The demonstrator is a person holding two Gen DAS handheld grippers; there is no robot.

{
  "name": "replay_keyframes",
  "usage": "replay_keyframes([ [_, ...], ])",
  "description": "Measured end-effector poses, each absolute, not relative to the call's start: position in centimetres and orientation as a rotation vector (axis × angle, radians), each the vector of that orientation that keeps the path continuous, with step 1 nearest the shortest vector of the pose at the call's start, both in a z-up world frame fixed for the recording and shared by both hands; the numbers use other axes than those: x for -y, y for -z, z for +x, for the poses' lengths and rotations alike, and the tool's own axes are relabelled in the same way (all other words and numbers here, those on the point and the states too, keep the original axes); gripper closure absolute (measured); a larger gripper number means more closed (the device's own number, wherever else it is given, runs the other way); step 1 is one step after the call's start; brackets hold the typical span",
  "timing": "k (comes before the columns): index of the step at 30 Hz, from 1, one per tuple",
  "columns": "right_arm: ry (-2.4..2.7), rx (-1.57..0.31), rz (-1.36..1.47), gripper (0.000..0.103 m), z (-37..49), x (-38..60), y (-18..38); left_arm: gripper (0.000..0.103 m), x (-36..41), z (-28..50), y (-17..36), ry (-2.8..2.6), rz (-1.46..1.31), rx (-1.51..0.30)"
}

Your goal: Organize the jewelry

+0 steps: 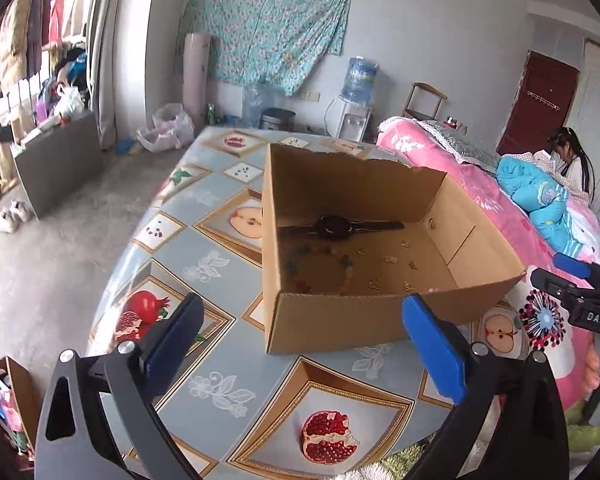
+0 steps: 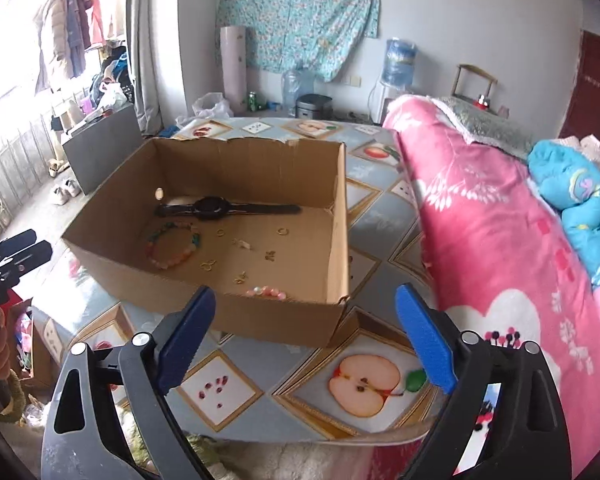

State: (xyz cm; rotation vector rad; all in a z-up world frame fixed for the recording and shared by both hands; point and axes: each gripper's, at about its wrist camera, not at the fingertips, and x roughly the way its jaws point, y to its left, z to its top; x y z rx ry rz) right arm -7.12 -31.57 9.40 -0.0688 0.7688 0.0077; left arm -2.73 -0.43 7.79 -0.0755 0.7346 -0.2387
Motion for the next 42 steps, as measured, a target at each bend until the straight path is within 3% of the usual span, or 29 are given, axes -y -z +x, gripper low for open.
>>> replay_keyframes([
  [11, -0.119, -0.681, 0.078, 0.008, -9.4, 29.9, -10.5, 0.006, 3.9, -4.0, -8.8, 0.078, 0.099, -0.7],
  [19, -0.027, -0.826, 0.011, 0.008, -7.2, 28.3, -8.0, 0.006, 4.9, -2.7, -6.1, 0.035, 0.048, -0.901],
  [26, -0.024, -0.935, 0.066, 0.008, -6.1, 28.5, -6.1, 0.006, 5.7, -2.0, -5.4, 0.034, 0.066, -0.967],
  [42, -0.028, -0.975, 0.058, 0.008, -5.1, 28.0, -5.4, 0.006, 6.0, -1.5, -4.3, 0.087, 0.028, -1.045],
])
